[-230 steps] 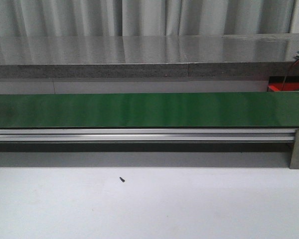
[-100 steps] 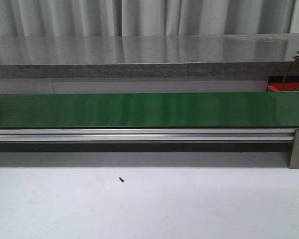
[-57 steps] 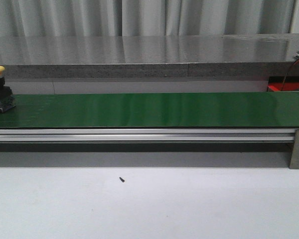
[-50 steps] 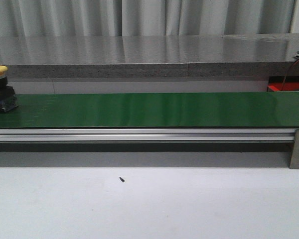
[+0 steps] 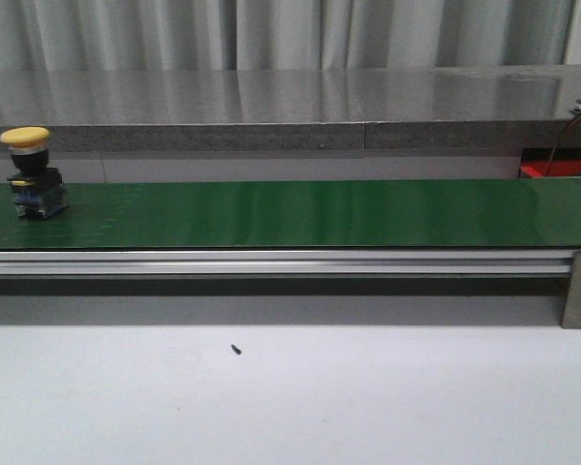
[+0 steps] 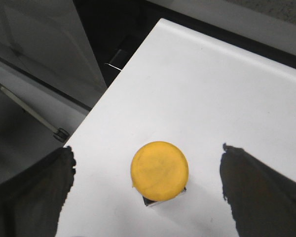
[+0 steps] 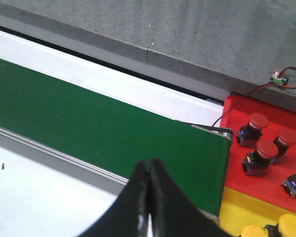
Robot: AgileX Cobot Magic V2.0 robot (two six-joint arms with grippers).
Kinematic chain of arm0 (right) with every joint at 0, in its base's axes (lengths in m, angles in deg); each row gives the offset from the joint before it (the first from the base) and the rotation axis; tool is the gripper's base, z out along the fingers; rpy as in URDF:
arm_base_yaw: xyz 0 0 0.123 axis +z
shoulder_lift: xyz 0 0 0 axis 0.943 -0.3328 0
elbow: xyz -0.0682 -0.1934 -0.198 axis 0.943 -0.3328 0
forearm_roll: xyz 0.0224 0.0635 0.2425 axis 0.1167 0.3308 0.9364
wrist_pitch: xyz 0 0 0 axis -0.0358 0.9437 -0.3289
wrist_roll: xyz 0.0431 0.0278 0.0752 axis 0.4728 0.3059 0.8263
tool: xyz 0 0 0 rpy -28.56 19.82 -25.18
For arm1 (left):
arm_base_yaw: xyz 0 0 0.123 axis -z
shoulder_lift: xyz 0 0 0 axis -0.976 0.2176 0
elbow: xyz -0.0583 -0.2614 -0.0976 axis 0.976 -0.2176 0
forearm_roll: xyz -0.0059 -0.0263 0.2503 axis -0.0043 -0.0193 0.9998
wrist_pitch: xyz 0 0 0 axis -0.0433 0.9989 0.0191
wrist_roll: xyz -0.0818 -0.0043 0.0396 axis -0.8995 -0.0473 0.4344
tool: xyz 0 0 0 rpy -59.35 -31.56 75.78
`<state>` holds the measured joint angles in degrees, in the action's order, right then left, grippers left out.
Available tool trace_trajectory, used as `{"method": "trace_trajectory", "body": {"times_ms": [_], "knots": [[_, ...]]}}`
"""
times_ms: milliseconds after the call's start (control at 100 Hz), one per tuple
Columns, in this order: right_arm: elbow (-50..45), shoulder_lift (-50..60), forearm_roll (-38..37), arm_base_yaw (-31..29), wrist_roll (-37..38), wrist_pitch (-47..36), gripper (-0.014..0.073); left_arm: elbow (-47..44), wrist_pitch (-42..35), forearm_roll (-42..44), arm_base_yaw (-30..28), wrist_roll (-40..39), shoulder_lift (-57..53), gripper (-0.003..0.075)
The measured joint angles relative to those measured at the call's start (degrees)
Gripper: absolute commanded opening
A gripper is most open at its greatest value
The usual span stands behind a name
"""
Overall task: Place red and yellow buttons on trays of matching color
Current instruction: 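Grasp another yellow button from the table with the left gripper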
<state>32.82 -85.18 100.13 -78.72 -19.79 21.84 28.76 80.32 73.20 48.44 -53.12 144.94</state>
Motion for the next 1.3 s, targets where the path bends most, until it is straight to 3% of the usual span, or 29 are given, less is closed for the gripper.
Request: {"method": "trace_trajectory", "body": {"times_ms": [810,1300], "knots": [[0.0,0.0,0.0,0.0,-0.1,0.0,-0.0096,8.1,1.8,0.1,1.2,0.0,9.6,0.0579],[0.0,0.0,0.0,0.0,-0.1,0.0,-0.0096,8.1,4.0,0.1,1.2,0.0,9.6,0.0273]]}}
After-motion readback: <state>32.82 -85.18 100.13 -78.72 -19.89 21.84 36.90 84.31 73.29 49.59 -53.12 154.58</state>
